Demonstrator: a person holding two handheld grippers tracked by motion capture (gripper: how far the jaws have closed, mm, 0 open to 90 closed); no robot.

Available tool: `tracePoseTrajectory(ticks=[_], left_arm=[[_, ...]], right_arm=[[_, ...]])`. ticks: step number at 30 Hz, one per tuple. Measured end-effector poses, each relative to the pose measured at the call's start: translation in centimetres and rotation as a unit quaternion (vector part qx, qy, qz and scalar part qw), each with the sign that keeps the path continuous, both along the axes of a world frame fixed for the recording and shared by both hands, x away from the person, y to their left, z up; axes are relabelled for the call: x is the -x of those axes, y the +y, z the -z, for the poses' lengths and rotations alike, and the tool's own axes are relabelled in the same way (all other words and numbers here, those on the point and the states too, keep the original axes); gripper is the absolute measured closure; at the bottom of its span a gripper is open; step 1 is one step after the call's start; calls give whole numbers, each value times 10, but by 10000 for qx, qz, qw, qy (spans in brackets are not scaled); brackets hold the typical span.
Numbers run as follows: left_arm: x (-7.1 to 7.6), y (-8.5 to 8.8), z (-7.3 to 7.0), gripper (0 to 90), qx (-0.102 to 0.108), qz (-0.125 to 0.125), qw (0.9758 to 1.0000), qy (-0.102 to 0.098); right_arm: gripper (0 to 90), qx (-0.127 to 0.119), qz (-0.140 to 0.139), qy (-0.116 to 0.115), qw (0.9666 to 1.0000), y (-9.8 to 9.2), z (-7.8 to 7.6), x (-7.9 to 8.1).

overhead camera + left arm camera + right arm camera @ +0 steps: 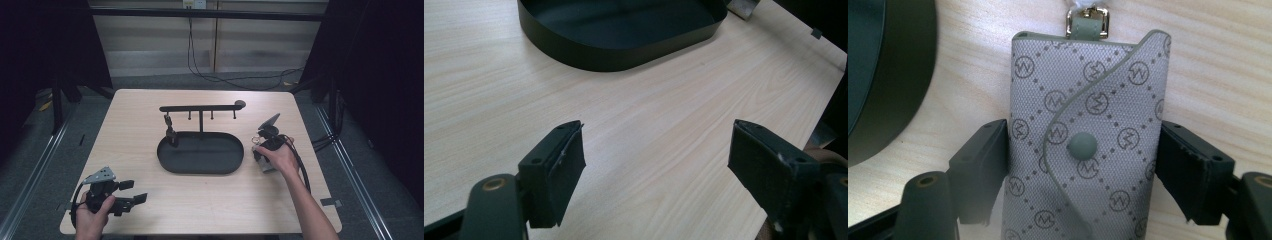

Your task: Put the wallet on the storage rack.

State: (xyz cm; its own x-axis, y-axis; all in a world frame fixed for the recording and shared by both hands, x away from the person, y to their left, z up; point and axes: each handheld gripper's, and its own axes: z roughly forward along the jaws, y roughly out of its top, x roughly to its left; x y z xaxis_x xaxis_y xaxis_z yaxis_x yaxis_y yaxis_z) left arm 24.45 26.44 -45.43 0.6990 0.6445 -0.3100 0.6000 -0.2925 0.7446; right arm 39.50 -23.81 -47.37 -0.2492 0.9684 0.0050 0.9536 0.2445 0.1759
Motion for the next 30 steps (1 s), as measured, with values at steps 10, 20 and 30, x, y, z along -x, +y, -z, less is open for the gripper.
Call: tracePoseTrajectory(ticks=[10, 20, 30], left_arm=[[0, -1, 1, 223, -18, 25, 10000, 22], [2, -4, -2, 223, 1, 87, 10000, -48], [0, -3, -1, 222, -31, 40, 10000, -4]], right_arm=[[262, 4, 37, 73, 10000, 1, 2, -2], [321, -197, 90, 189, 9996, -4, -4, 0], [329, -327, 12, 5, 9995, -4, -19, 2]])
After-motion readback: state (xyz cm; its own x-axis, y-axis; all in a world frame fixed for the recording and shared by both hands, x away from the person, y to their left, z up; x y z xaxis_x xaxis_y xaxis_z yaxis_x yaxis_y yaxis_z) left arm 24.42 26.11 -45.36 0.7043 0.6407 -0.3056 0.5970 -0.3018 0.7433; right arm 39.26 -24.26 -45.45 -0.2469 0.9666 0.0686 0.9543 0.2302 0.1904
